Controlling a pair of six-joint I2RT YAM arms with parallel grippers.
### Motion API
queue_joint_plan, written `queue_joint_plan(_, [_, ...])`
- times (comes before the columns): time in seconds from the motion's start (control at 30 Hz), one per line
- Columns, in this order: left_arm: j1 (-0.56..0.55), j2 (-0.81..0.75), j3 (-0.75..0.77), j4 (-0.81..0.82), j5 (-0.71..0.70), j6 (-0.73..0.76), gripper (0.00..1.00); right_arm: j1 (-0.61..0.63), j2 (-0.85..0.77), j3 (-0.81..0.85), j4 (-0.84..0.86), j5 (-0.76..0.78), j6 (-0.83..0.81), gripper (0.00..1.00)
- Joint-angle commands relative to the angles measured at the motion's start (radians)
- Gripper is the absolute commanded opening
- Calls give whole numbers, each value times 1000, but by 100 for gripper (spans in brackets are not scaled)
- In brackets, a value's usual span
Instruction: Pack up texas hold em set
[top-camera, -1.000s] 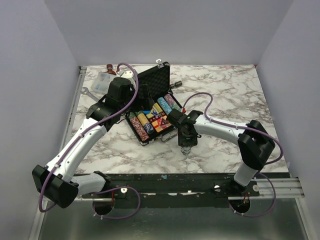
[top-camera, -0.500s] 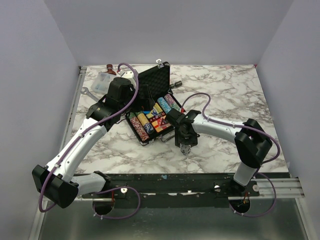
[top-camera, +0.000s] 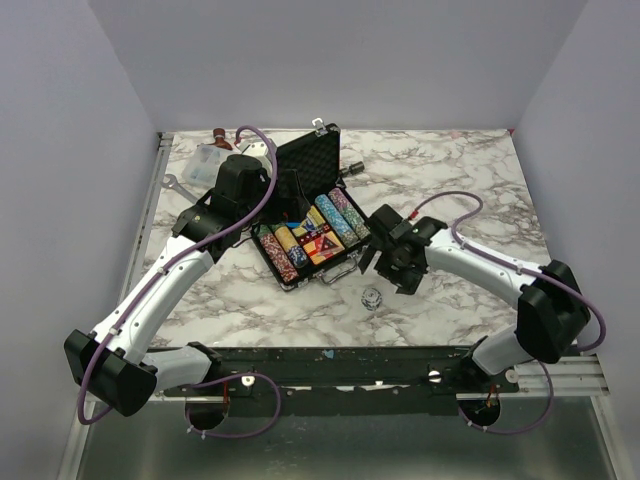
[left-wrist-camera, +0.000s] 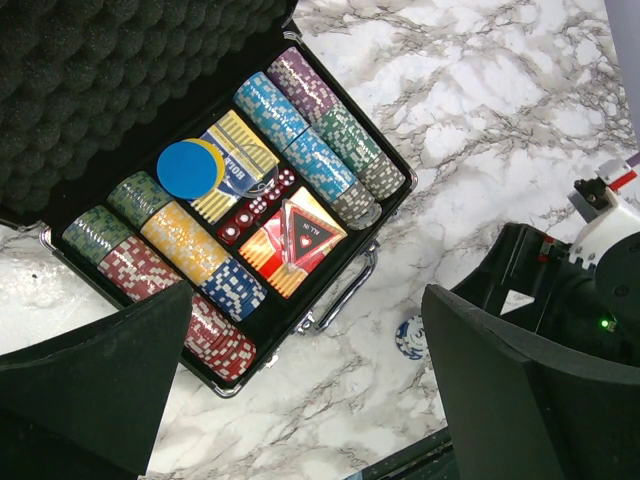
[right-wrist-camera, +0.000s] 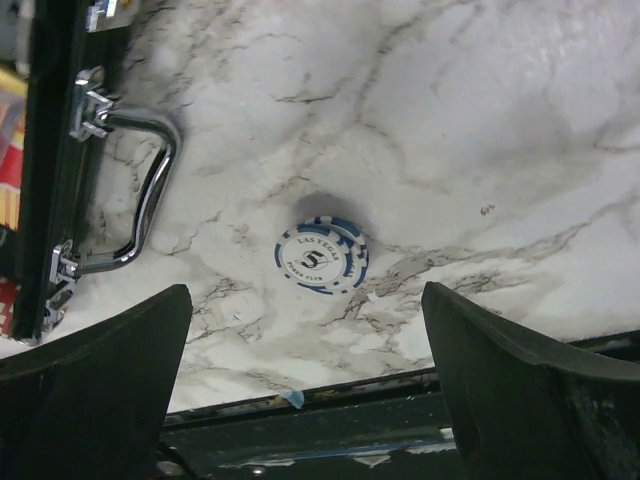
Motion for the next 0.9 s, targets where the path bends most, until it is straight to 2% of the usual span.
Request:
queue_joint_plan(0.0, [2,-20,19,9,26,2,96,-24,-48,-85,11,-56,260,100])
queue_joint_plan(0.3, [0,-27,18,10,26,-1,96,-44,-42,-175,40,-72,493,100])
queue_joint_plan(0.6, [-1,-26,18,10,33,-1,96,-43,99,-147,96,-157,518,100])
queue_joint_plan(0.87, [1,-21,20,10,37,-2,96,-43,123,-176,123,-147,572,100])
